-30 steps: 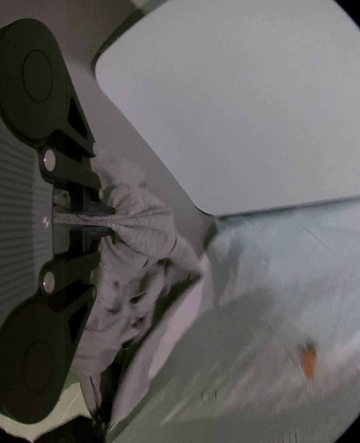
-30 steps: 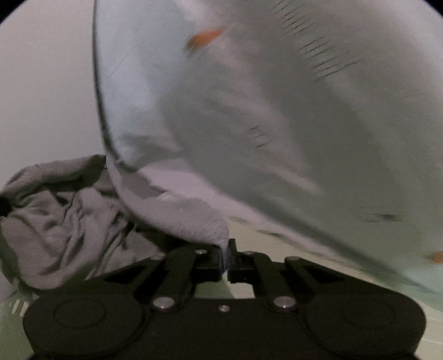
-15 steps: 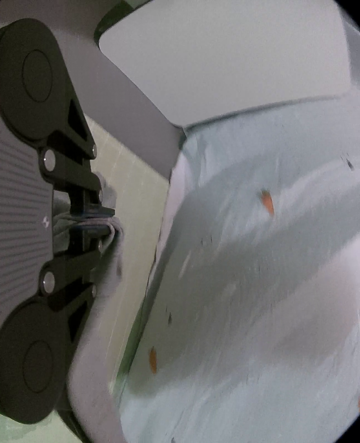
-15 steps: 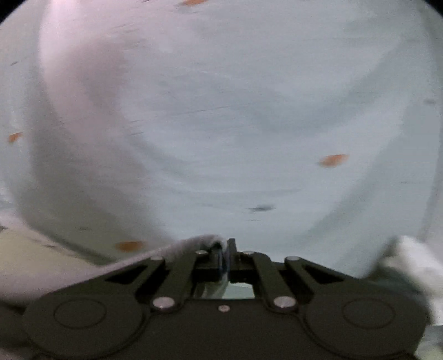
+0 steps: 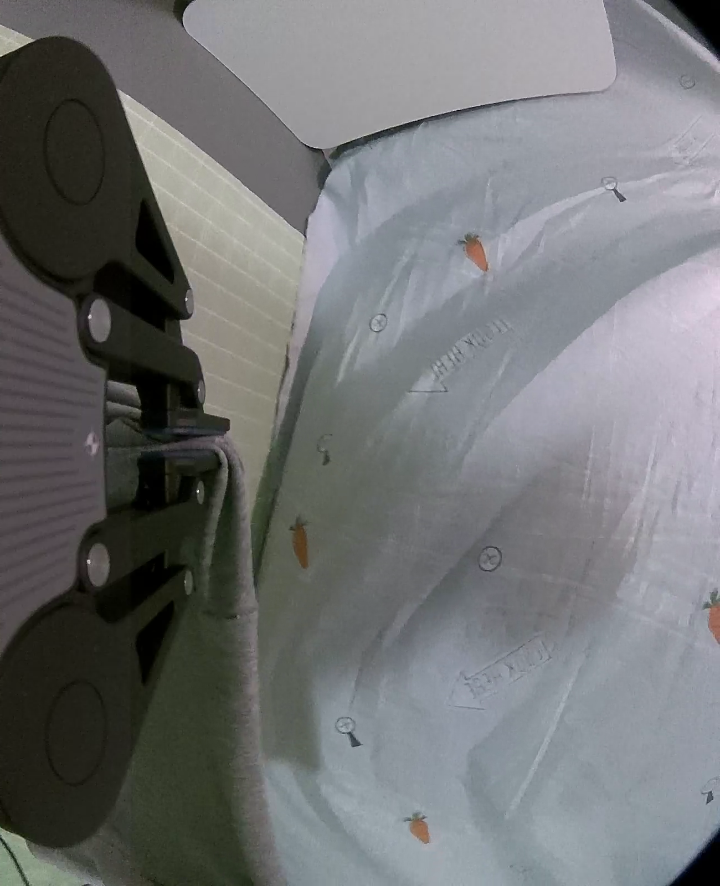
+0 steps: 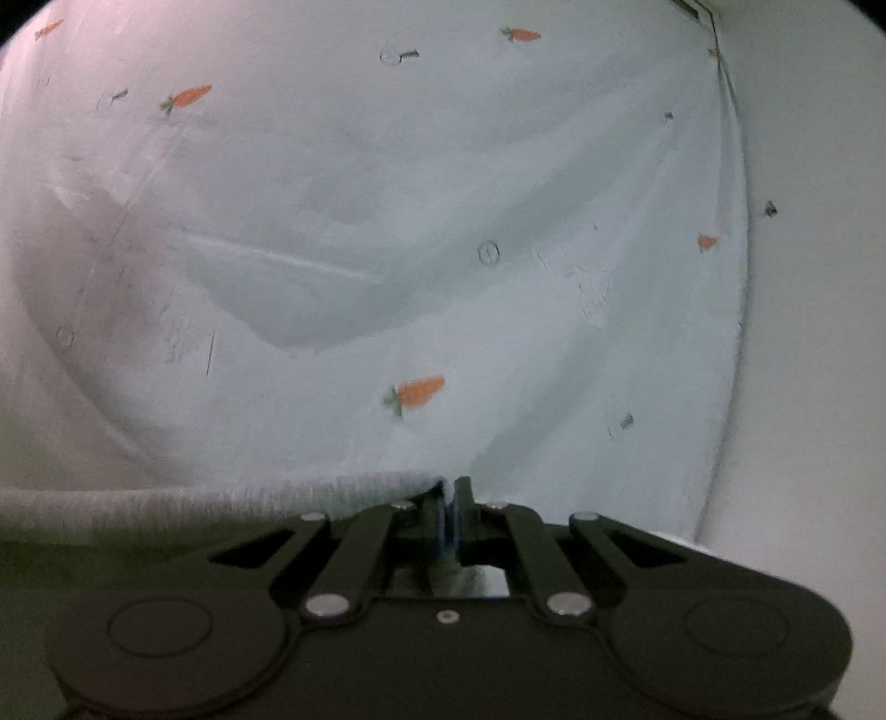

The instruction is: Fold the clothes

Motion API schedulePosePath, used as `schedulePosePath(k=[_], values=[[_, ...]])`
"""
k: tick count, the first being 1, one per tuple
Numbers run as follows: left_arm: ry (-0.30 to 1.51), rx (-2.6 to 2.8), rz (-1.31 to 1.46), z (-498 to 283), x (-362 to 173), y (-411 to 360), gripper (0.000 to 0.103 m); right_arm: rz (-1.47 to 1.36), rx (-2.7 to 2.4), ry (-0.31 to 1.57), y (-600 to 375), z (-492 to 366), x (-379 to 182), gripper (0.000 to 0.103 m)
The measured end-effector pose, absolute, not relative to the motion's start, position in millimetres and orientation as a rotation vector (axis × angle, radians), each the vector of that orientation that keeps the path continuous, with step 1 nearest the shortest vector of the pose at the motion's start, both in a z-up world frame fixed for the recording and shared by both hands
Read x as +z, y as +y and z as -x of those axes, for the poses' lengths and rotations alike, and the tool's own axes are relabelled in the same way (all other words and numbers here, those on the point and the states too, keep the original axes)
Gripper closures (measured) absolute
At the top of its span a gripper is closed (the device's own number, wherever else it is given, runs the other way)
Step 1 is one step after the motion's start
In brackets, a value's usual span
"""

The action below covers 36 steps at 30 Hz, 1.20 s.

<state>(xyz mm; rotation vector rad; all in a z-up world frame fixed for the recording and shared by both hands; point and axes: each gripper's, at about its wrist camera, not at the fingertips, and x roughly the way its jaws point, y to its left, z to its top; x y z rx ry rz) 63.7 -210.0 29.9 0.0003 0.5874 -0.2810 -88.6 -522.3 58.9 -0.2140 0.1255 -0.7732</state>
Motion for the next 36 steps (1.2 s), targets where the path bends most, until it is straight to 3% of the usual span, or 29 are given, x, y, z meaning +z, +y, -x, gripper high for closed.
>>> schedulePosePath(k=[10, 13, 15, 16, 17, 18, 21, 26, 36], values=[[0.606, -0.239, -0.01, -128.3, 16.4, -227.2, 0.096, 0.157, -0.665, 0.056, -549.5, -19.3, 67.6, 0.099], [0.686, -0.2, -0.013, -150.8, -13.3, -223.3, 0.081, 0.085, -0.64, 0.242, -558.3, -54.0, 27.0, 0.094], [0.756, -0.158, -0.038, -158.6, -34.6, -215.6, 0.062, 0.057, -0.633, 0.387, -558.4, -64.9, -8.9, 0.068], [0.791, -0.137, -0.052, -162.0, -45.2, -211.4, 0.054, 0.044, -0.632, 0.447, -556.2, -64.2, -28.6, 0.06], [0.823, -0.121, -0.06, -163.3, -54.7, -204.8, 0.036, 0.028, -0.628, 0.504, -553.7, -61.1, -47.7, 0.057], [0.854, -0.108, -0.066, -163.8, -63.8, -197.3, 0.03, 0.005, -0.624, 0.561, -550.9, -54.6, -66.1, 0.051], [0.936, -0.078, -0.057, -162.0, -85.9, -175.1, 0.028, -0.118, -0.635, 0.726, -545.8, -27.6, -113.2, 0.034], [1.062, -0.016, -0.042, -153.1, -121.8, -148.0, 0.027, -0.301, -0.691, 0.903, -537.6, 15.5, -158.6, 0.024], [1.147, -0.022, -0.018, -149.2, -152.2, -144.7, 0.027, -0.536, -0.65, 0.989, -539.6, 8.1, -172.8, 0.022]])
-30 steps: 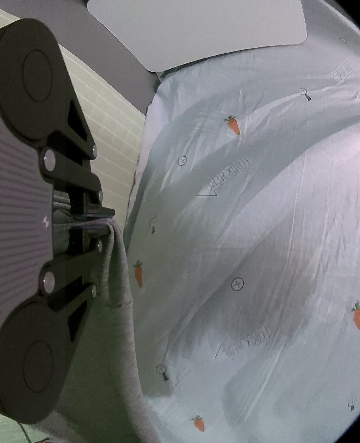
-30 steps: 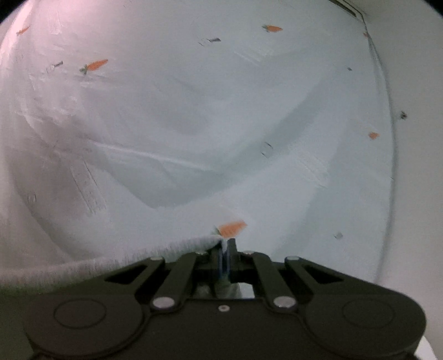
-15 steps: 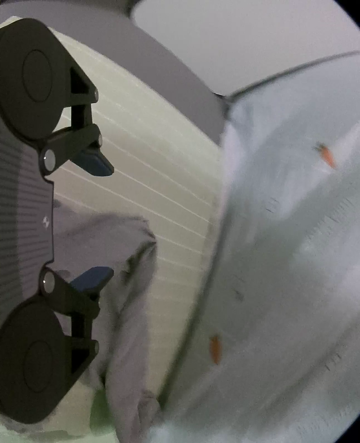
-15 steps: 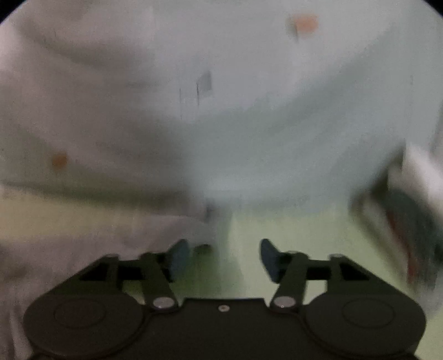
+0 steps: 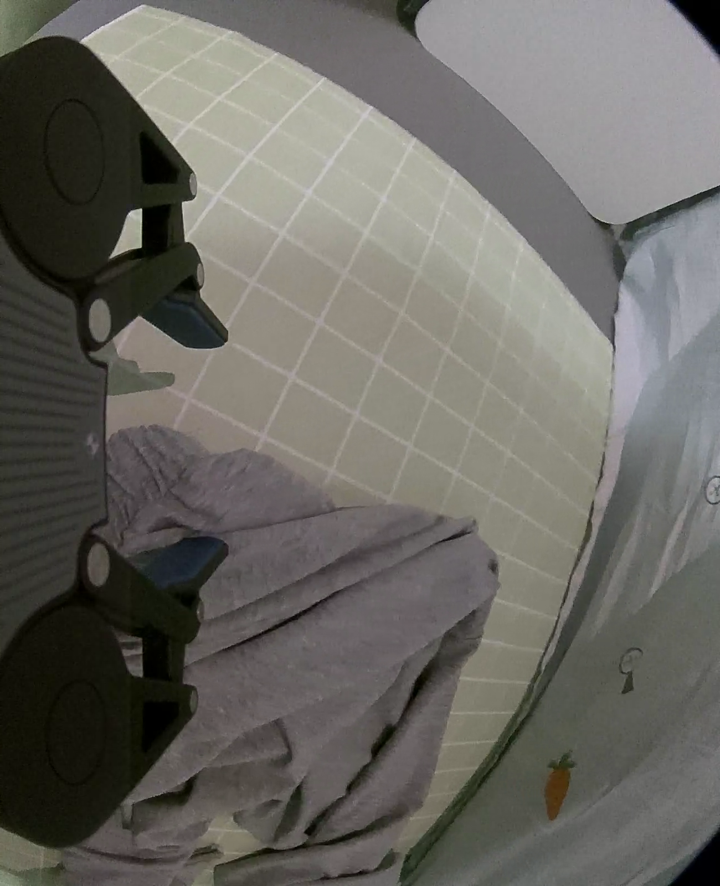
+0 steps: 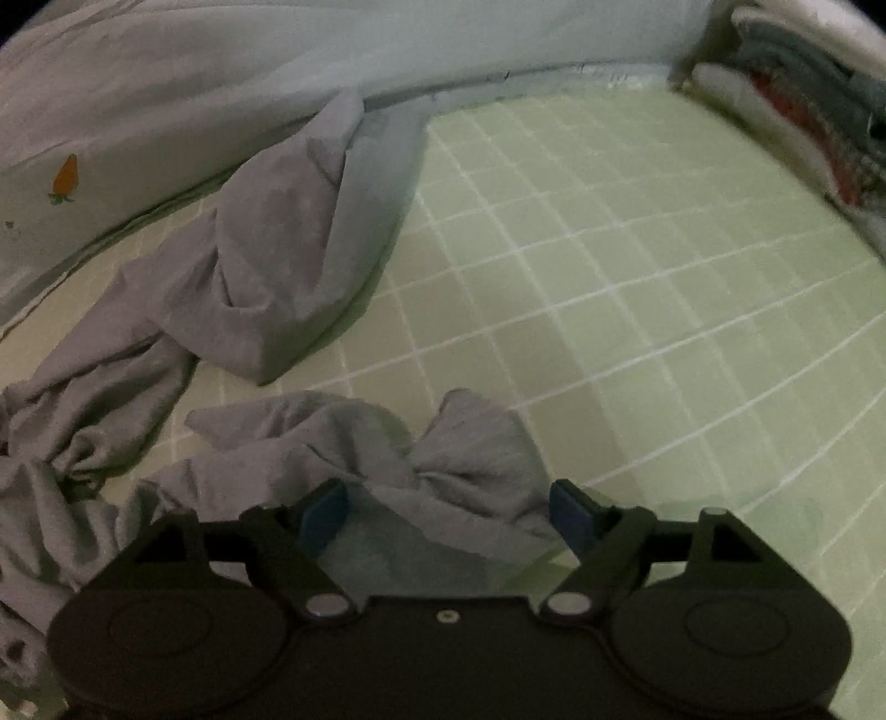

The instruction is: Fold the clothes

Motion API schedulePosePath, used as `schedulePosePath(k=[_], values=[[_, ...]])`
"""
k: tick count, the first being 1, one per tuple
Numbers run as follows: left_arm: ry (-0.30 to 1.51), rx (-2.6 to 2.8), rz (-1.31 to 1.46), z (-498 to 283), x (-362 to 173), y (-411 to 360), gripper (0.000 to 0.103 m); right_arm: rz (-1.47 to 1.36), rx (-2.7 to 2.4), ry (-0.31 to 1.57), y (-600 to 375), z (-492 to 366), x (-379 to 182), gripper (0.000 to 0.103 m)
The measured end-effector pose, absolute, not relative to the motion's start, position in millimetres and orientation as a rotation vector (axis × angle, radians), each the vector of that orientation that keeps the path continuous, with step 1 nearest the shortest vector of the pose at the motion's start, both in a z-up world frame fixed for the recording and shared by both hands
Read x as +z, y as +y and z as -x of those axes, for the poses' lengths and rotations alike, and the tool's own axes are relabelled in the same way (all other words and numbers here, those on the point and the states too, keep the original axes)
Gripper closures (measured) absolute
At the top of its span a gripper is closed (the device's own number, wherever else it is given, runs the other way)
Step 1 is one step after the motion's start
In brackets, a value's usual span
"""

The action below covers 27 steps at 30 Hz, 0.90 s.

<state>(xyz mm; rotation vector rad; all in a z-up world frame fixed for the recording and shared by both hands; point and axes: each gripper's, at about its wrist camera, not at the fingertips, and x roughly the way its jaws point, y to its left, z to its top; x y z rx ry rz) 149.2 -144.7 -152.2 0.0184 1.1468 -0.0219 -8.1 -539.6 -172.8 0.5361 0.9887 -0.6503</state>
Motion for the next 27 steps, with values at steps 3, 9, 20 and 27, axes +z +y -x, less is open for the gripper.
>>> schedulePosePath(k=[3, 9, 20, 27], values=[[1.149, -0.024, -0.015, -149.7, -154.8, -144.5, 0.027, -0.551, -0.636, 1.001, -536.7, 1.8, -178.4, 0.029], [1.175, -0.03, 0.029, -153.3, -166.2, -141.0, 0.026, -0.496, -0.573, 1.001, -530.2, -5.8, -175.9, 0.056], [1.199, -0.139, 0.24, -155.7, -189.5, -134.4, 0.027, -0.503, -0.568, 0.999, -530.7, -2.0, -175.4, 0.06], [1.204, -0.127, 0.32, -156.4, -190.4, -124.9, 0.063, -0.521, -0.586, 0.922, -533.1, 0.7, -167.5, 0.09]])
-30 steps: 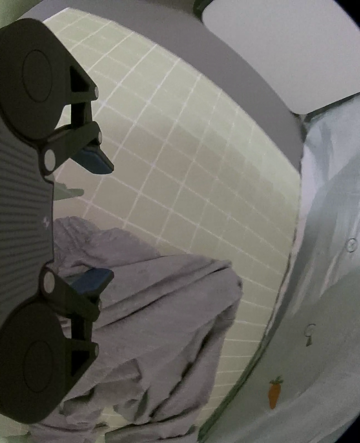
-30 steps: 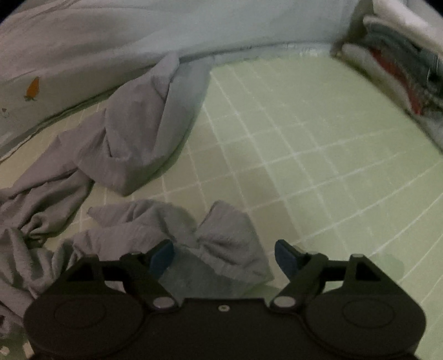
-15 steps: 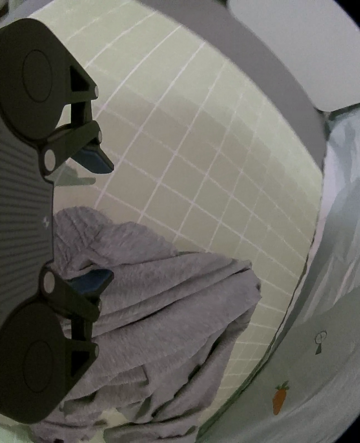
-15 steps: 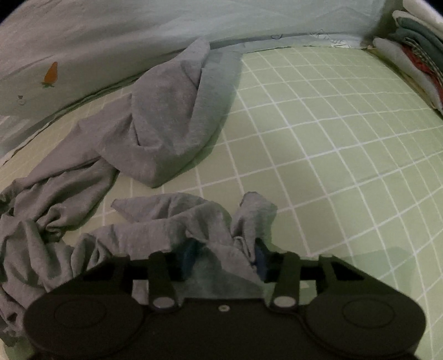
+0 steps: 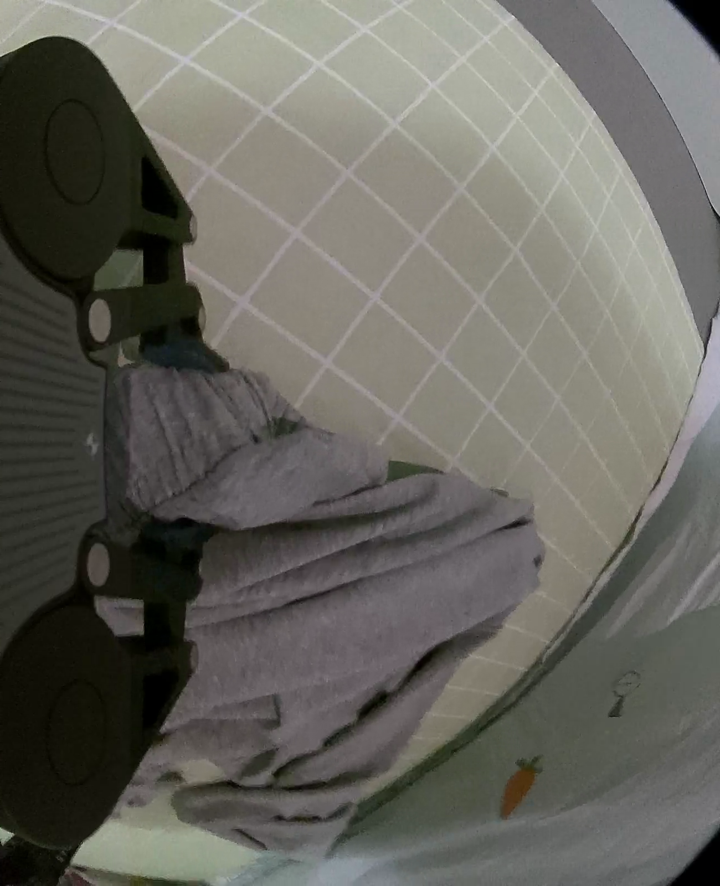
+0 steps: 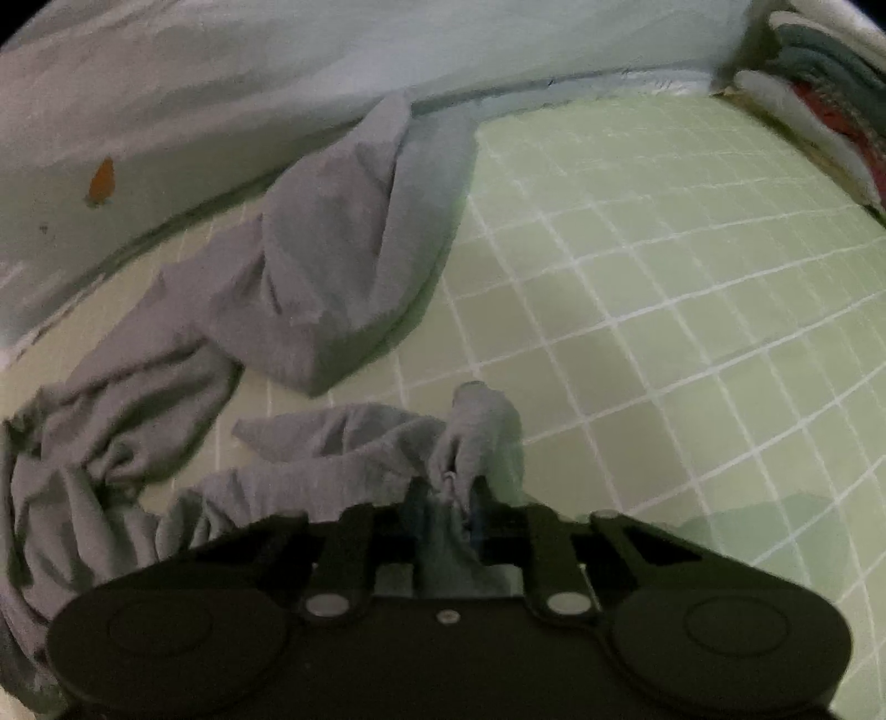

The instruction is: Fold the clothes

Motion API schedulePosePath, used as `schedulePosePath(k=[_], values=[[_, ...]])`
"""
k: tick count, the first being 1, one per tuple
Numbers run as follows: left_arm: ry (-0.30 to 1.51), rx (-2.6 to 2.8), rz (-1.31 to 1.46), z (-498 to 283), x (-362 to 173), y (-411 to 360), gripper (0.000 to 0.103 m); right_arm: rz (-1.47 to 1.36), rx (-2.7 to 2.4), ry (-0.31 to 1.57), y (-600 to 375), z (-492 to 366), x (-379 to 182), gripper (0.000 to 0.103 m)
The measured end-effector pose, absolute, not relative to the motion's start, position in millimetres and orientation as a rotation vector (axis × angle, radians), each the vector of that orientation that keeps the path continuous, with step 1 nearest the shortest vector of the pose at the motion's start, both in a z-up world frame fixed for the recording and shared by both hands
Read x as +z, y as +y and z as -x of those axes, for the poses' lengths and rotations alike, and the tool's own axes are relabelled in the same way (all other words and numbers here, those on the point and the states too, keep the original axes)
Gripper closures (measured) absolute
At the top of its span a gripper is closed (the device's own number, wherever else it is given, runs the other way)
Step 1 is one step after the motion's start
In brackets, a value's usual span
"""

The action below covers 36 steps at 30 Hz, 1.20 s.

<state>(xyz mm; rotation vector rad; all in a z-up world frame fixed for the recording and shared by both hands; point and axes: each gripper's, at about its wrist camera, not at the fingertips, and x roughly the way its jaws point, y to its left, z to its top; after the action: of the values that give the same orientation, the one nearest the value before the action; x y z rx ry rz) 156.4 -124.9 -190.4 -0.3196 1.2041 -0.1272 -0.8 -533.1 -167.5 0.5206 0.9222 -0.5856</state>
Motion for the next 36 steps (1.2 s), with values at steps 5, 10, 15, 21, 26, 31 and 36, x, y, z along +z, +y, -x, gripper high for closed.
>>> schedulePosePath(k=[5, 10, 15, 21, 26, 31, 36], values=[[1.084, -0.069, 0.282, -163.4, -158.9, -110.7, 0.068, -0.34, -0.688, 0.81, -542.6, 6.6, -133.9, 0.091], [0.93, -0.002, 0.162, -185.3, -110.4, -94.5, 0.071, -0.184, -0.834, 0.642, -568.4, 20.1, -80.3, 0.091], [0.741, 0.079, 0.044, -185.8, -52.3, -76.7, 0.071, -0.051, -0.982, 0.478, -589.0, 47.8, -26.6, 0.091], [0.819, 0.17, 0.012, -180.1, -68.3, -64.5, 0.071, -0.149, -1.075, 0.524, -608.3, 76.6, -45.6, 0.091], [0.921, 0.166, 0.079, -153.6, -91.1, -46.2, 0.071, -0.25, -1.083, 0.594, -607.0, 98.1, -73.7, 0.091], [0.913, 0.167, 0.1, -145.2, -83.4, -33.0, 0.071, -0.275, -1.069, 0.568, -609.6, 99.8, -69.9, 0.091], [0.801, 0.106, 0.071, -154.5, -53.5, -43.1, 0.071, -0.261, -1.054, 0.476, -614.5, 97.9, -48.3, 0.091]])
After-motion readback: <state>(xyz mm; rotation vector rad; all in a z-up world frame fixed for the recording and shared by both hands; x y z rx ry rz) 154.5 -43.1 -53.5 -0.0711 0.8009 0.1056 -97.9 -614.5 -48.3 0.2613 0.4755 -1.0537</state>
